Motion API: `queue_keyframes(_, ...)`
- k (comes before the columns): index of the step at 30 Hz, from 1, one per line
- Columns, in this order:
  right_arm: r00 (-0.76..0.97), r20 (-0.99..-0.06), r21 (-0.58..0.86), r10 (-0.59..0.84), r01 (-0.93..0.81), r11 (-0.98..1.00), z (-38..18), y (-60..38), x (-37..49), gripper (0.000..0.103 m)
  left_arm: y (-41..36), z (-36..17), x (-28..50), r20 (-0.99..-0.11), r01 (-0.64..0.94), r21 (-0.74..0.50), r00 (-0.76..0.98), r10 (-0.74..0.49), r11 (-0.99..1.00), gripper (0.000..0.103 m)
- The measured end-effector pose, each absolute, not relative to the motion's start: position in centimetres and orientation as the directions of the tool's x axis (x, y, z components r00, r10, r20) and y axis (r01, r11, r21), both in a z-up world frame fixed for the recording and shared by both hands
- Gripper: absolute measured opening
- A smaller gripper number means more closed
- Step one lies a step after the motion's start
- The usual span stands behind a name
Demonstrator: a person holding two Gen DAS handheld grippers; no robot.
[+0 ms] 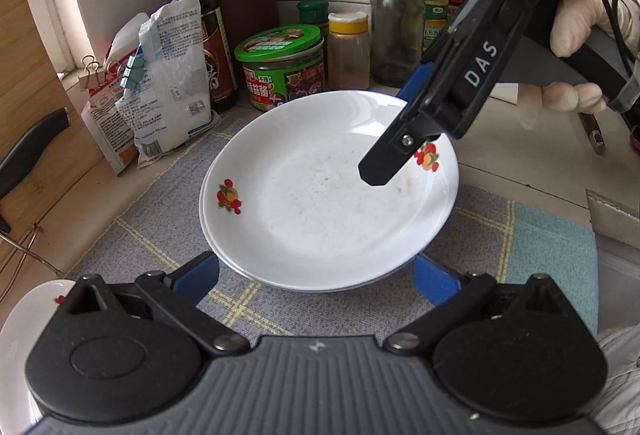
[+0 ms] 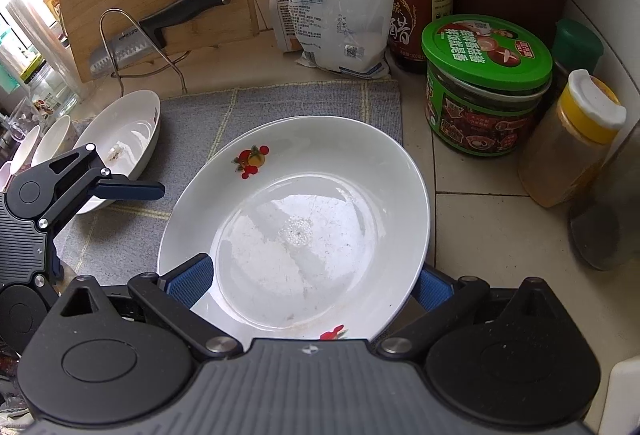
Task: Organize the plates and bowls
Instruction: 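Lower the deep plate onto the placed plate and open the right gripper, then move the right gripper to the stained flower-print white plate on the mat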
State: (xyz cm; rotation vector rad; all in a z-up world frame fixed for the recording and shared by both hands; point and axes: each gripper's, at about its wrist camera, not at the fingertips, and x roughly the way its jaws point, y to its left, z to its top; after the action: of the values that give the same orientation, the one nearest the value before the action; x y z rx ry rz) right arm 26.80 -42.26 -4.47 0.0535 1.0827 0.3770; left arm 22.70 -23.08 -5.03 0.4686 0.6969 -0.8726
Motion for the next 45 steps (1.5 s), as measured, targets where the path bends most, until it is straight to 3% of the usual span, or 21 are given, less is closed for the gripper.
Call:
queue_keyframes(14, 0.502, -0.814, 0.131, 0.293, -0.333, 0.934, -2.6, -40.3, 23.3, 0.103, -20.6, -2.9, 19.2, -0.676, 0.713, 0.061, 0.544, -0.497, 0.698, 0.102)
queue_keyframes(22, 0.558, -0.742, 0.126, 0.372, -0.429, 0.894, -2.4, -36.8, 21.2, 0.103, -17.5, -3.0, 16.5, -0.693, 0.492, 0.041, 0.641, -0.33, 0.869, 0.102)
queue_keyframes(32, 0.493, -0.71, 0.147, 0.503, -0.595, 0.791, -3.0, -31.1, 21.0, 0.103, -11.7, -4.6, 15.9, -0.743, 0.199, 0.073, 0.664, -0.079, 0.977, 0.102)
queue_keyframes(45, 0.461, -0.754, 0.132, 0.468, -0.591, 0.796, -3.8, -26.3, 21.4, 0.103, -6.6, -7.9, 19.5, -0.74, 0.186, 0.017, 0.663, -0.113, 0.982, 0.102)
